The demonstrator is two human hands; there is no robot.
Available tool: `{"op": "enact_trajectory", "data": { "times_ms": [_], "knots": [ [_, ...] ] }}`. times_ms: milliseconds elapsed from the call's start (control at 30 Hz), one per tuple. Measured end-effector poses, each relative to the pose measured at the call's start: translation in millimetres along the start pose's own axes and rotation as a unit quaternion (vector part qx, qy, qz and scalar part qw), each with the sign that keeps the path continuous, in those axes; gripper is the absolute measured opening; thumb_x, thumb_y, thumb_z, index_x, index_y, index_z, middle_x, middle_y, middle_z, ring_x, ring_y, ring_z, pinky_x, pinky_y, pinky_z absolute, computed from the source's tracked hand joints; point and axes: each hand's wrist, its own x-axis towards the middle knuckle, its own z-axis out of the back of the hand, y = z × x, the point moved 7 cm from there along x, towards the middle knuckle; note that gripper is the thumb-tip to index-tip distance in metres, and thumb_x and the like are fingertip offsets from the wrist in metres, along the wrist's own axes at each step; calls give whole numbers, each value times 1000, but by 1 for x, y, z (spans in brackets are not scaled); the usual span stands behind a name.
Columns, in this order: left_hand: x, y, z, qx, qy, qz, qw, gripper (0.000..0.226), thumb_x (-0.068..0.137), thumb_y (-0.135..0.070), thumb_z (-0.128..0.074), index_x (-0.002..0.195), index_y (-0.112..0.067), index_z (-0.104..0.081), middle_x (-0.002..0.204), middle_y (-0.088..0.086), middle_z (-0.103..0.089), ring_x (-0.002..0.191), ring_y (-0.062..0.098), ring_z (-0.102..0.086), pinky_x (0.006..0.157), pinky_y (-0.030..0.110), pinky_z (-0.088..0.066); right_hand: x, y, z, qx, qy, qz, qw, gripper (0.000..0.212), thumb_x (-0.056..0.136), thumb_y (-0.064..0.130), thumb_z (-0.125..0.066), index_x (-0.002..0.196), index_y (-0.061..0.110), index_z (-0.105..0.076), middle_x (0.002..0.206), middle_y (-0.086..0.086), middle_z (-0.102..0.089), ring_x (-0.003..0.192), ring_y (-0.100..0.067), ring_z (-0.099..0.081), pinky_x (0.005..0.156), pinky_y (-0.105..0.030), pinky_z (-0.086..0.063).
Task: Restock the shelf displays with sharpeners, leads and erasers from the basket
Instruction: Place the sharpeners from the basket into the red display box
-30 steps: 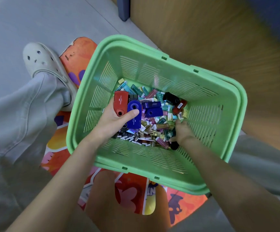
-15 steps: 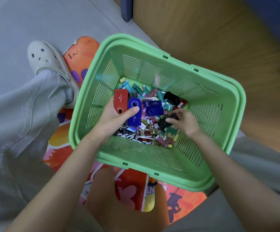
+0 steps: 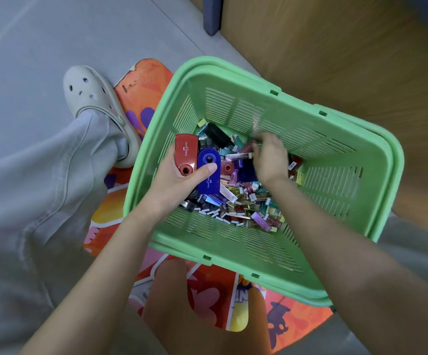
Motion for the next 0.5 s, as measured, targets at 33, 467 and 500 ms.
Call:
{"op": "enact_trajectory", "data": {
  "times_ms": [33, 467, 500],
  "knots": [
    [1, 1, 0, 2, -1, 2, 1000, 31, 82, -14, -70, 98, -30, -49, 86, -10, -62, 68, -11, -59, 66, 6, -46, -2, -16, 3, -23, -4, -11, 1000, 36, 99, 17, -46, 134, 8, -47, 134, -10, -52, 126, -24, -44, 110, -36, -31],
    [1, 8, -6, -2, 12, 26, 1000, 39, 81, -14, -71, 111, -24, -47, 92, -9, -62, 71, -14, -60, 63, 2, -43, -6, -93, -11, -47, 185, -116, 975, 54, 92, 31, -58, 139, 10, -41, 133, -14, -49, 127, -32, -43, 107, -46, -39],
    [1, 7, -6, -2, 13, 25, 1000, 40, 81, -14, -71, 112, -23, -48, 93, -8, -62, 72, -13, -60, 64, 3, -44, -7, -88, -12, -23, 177, -108, 978, 52, 91, 29, -59, 137, 11, -43, 131, -13, -52, 123, -32, -47, 104, -47, -42]
  ]
}}
